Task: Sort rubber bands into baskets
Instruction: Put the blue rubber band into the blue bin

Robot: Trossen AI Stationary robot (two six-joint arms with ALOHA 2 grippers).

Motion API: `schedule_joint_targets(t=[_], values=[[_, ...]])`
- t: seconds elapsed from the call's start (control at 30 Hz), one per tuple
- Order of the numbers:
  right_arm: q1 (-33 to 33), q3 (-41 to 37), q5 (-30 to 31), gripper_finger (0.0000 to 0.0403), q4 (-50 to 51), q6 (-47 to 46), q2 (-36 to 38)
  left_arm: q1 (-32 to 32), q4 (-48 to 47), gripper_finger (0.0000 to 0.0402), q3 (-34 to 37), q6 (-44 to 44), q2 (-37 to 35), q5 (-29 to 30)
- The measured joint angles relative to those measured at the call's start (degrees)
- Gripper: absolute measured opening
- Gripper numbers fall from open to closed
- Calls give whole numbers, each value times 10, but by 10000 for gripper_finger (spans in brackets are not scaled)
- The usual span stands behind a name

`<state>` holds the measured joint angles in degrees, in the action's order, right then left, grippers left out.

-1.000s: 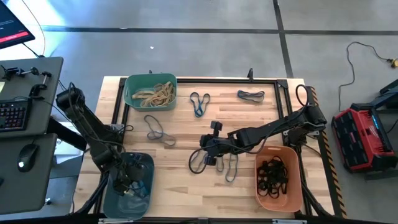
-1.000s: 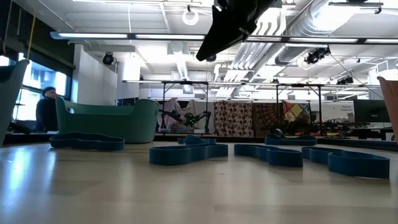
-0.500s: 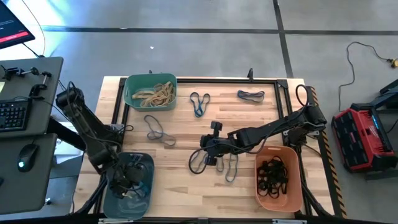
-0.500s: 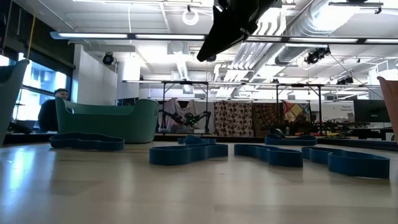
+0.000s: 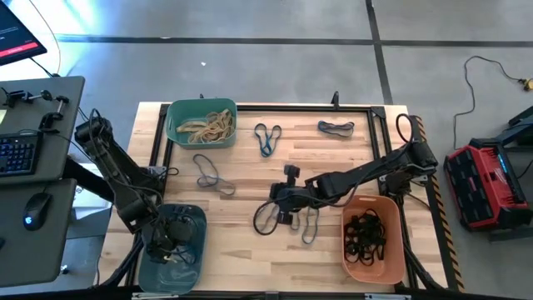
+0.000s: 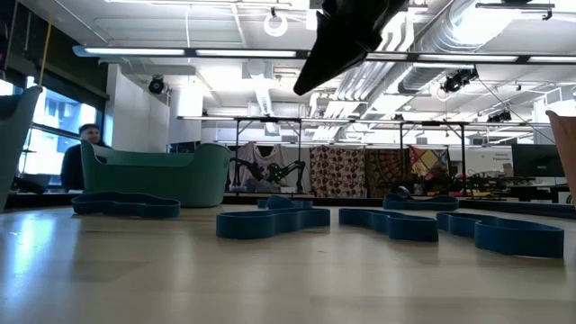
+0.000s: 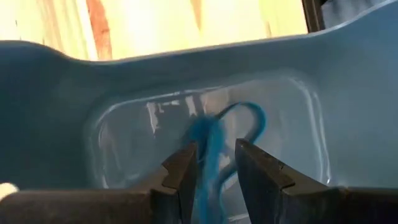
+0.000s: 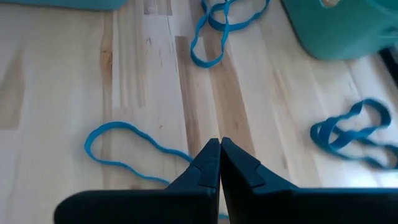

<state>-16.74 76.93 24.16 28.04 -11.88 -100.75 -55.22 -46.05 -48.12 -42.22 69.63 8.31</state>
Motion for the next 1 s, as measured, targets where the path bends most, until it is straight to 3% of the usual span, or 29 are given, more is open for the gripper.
schedule_joint_targets(t=[0.13, 0.27, 0.43, 0.57, 1.0], values=[[-15, 0, -9, 9, 51, -68, 0, 0, 23, 102, 0, 4, 0, 16], [-32, 0, -20, 52, 118, -154, -4, 0, 68, 92, 0, 20, 0, 47], [-37, 0, -31, 125, 154, -254, -29, 7, 98, 46, 0, 45, -1, 65], [-22, 0, -36, 160, 162, -314, -59, 17, 127, 6, 0, 66, -2, 72], [11, -11, -58, 167, 164, -437, -110, 70, 208, 0, 0, 155, -3, 29]])
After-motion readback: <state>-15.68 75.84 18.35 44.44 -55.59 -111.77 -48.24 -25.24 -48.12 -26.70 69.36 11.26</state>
